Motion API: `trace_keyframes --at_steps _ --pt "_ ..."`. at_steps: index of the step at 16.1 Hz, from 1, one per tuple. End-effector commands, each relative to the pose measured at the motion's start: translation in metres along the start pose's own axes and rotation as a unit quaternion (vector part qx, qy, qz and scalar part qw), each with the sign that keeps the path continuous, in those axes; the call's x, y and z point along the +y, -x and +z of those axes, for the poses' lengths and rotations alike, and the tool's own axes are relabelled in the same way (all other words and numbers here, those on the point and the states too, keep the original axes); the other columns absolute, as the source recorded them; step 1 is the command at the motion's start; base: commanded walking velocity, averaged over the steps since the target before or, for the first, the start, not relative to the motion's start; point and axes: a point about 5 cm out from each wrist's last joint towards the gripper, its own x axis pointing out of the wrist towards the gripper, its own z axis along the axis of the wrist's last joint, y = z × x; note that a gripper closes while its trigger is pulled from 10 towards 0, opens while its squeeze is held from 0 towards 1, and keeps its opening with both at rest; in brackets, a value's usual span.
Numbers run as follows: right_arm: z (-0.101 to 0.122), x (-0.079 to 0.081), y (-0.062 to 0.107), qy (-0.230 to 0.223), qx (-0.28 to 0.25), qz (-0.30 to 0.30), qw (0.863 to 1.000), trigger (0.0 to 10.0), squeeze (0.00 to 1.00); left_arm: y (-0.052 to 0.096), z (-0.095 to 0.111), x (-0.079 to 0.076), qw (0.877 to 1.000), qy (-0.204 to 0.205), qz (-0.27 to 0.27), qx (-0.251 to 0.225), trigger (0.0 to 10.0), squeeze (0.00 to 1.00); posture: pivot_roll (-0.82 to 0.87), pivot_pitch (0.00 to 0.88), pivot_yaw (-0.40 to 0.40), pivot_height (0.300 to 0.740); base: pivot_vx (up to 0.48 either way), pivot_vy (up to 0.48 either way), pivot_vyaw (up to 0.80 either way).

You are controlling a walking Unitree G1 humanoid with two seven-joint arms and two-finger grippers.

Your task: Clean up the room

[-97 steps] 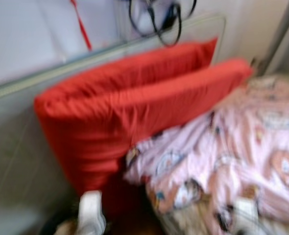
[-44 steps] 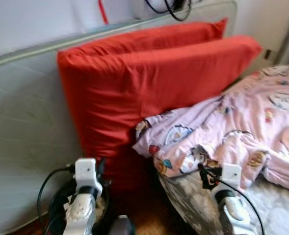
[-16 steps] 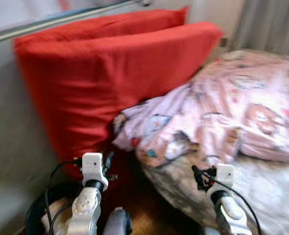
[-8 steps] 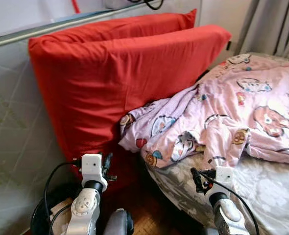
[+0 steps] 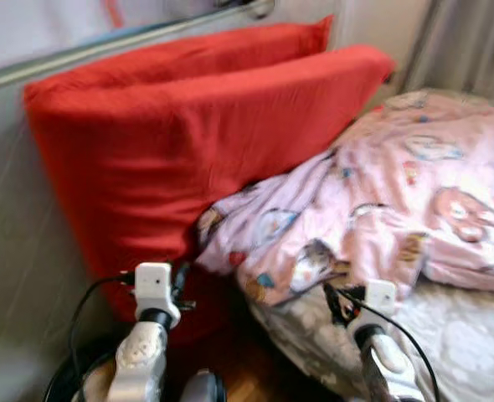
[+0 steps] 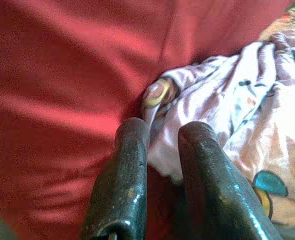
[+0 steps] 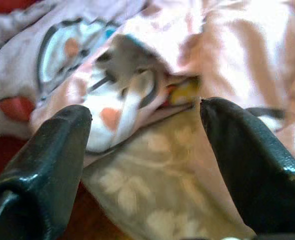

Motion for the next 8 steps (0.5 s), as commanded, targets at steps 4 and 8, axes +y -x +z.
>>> trace_keyframes --at_steps 4,8 --pt "0.0 -0.007 0.001 -0.003 0.002 -0.025 1.0 10.0 0.0 -0.002 0.008 -0.008 1.0 0.002 -0.018 -0.017 10.0 0.0 0.01 0.0 0.075 0.61 0.076 0.0 0.0" --pt "0.006 -0.026 -0.002 -0.004 0.02 -0.091 0.996 10.0 0.0 -0.002 0.011 -0.007 1.0 0.001 -0.018 -0.02 10.0 0.0 0.02 0.0 0.079 0.61 0.0 0.0 0.0"
